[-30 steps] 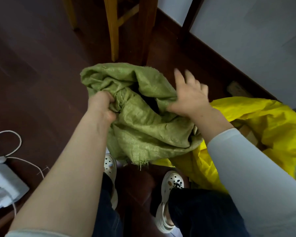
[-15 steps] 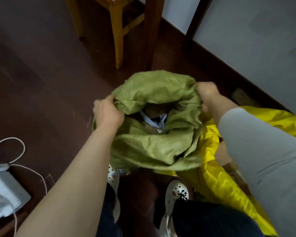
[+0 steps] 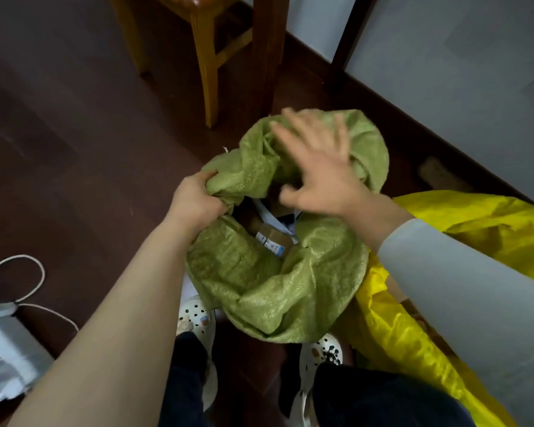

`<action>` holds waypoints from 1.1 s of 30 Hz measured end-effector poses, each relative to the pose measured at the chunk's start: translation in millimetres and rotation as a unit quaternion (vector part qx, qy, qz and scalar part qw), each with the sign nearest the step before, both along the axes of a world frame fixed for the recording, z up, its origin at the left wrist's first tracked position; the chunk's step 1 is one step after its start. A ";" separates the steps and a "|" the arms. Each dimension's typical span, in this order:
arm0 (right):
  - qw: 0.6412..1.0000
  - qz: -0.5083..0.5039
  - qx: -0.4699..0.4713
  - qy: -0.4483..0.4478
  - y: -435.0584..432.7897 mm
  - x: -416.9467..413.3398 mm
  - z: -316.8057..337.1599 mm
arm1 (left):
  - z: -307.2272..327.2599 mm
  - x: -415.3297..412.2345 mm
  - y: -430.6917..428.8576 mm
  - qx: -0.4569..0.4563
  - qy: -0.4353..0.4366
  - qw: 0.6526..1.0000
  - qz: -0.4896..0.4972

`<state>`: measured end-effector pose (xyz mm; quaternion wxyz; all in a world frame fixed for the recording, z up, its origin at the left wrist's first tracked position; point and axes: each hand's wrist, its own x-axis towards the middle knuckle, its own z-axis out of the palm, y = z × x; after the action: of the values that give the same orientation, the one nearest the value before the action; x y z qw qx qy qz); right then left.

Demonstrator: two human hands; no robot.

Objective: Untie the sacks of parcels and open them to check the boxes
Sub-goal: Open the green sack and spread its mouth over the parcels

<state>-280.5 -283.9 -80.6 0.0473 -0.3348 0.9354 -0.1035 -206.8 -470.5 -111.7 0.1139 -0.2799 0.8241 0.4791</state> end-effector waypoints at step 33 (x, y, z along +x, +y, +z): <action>0.856 -0.280 -0.177 -0.397 -35.1 -50.0 5.7 | -18.7 -2.6 16.8 0.103 0.028 0.990 -0.091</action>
<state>-330.6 -319.0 -74.9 0.3242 0.0081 0.8573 -0.4000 -209.4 -453.7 -130.5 0.1625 -0.1770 0.7953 0.5565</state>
